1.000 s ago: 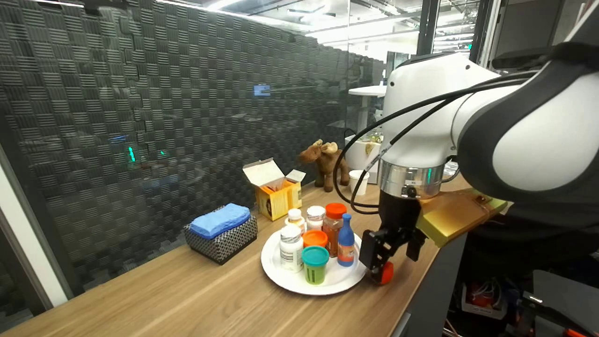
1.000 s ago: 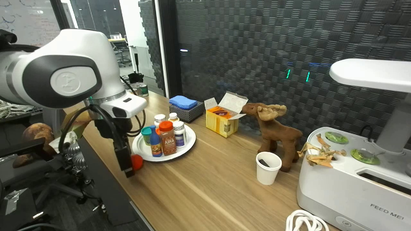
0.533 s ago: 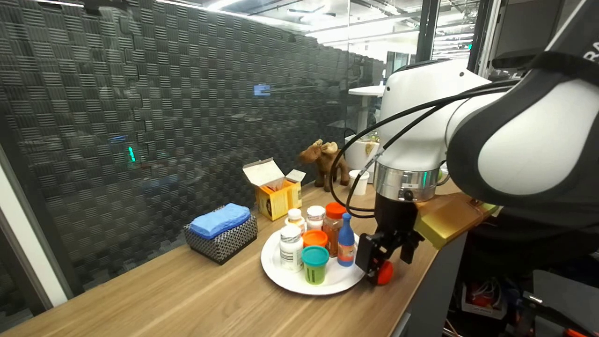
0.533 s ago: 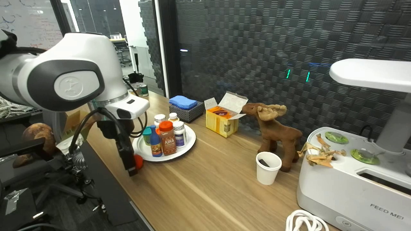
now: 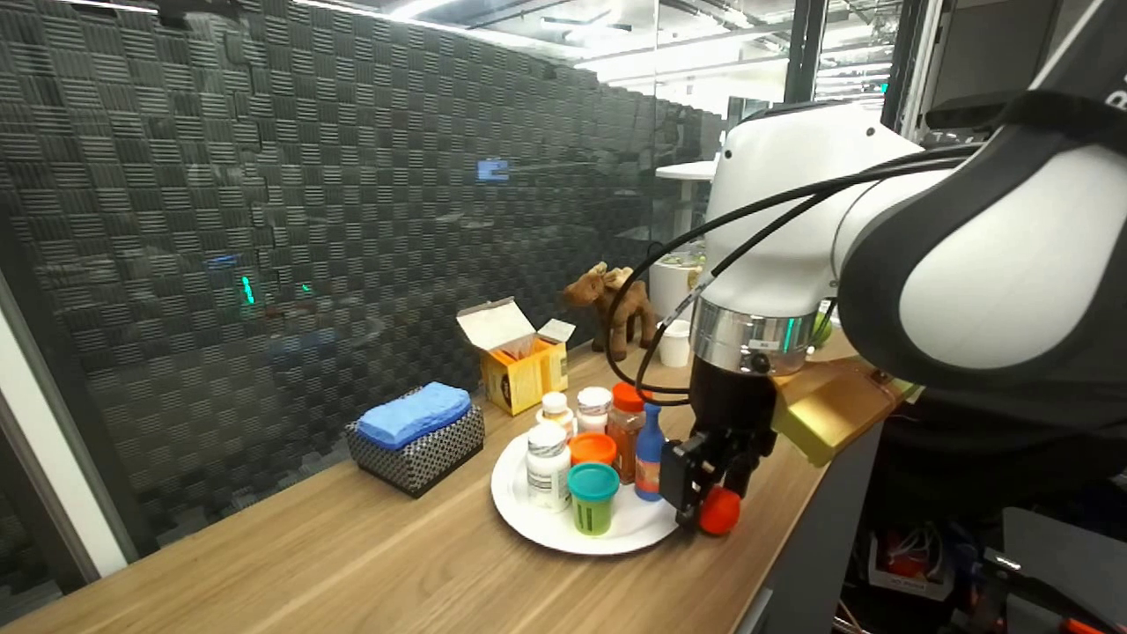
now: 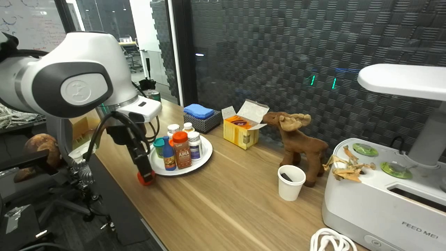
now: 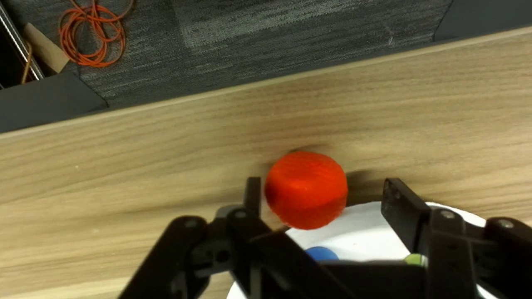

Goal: Put the bottles and the orange plushie surrounding the white plate on the white plate

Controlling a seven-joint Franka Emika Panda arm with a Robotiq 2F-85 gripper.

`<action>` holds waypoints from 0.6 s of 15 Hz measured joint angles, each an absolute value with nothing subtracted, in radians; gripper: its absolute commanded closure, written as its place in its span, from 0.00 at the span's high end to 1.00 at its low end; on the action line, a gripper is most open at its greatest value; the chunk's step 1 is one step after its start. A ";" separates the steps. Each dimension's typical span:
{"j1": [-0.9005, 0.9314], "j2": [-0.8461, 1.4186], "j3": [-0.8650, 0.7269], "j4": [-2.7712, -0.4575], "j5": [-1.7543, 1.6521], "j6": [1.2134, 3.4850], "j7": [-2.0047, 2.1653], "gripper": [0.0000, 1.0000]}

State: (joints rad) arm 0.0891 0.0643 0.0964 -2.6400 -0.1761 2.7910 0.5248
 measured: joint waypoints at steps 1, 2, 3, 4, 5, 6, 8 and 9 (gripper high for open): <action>0.089 0.065 0.096 -2.640 -0.176 2.790 0.525 0.37; 0.090 0.067 0.096 -2.640 -0.176 2.790 0.525 0.30; 0.090 0.068 0.094 -2.641 -0.176 2.790 0.525 0.25; 0.090 0.067 0.093 -2.640 -0.176 2.790 0.525 0.25; 0.091 0.067 0.091 -2.640 -0.177 2.790 0.525 0.25; 0.091 0.067 0.088 -2.640 -0.181 2.790 0.525 0.25; 0.092 0.065 0.080 -2.640 -0.196 2.791 0.528 0.25; 0.092 0.061 0.076 -2.640 -0.201 2.791 0.532 0.25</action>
State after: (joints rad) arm 0.0919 0.0611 0.0758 -2.6400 -0.2014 2.7906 0.5320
